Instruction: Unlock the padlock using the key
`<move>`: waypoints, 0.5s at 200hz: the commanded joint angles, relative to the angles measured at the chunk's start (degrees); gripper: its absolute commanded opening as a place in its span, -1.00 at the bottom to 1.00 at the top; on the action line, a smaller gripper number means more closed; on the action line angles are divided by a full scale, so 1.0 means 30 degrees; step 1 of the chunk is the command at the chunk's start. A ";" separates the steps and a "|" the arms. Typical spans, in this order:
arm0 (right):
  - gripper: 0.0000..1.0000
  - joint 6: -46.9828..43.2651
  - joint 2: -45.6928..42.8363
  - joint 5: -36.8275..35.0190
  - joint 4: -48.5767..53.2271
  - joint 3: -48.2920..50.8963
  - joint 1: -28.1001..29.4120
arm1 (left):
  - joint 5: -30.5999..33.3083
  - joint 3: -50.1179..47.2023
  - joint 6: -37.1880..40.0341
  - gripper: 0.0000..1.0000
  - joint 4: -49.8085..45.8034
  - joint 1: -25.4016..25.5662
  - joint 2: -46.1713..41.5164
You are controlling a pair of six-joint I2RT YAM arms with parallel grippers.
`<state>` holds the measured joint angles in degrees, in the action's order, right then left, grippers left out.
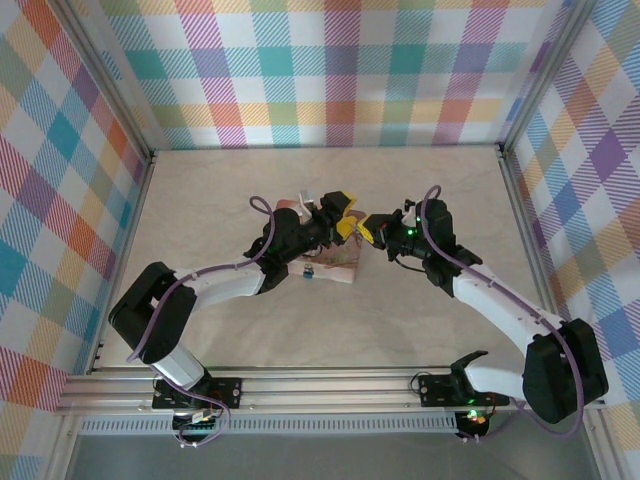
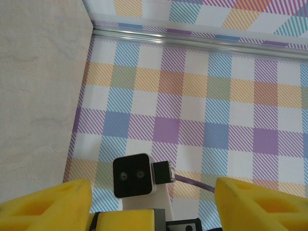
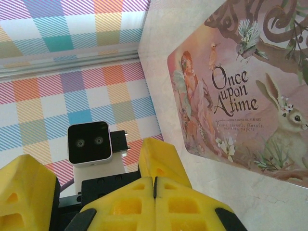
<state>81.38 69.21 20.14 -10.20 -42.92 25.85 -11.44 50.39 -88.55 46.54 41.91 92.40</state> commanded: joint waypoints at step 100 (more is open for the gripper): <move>-1.00 0.0059 -0.0108 0.0163 -0.0491 0.0126 -0.0152 | -0.0035 0.0288 0.1712 -0.74 -0.2762 0.0202 -0.1229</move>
<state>81.52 69.19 20.16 -10.28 -42.89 25.85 -11.44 50.39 -85.52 40.51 41.93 91.39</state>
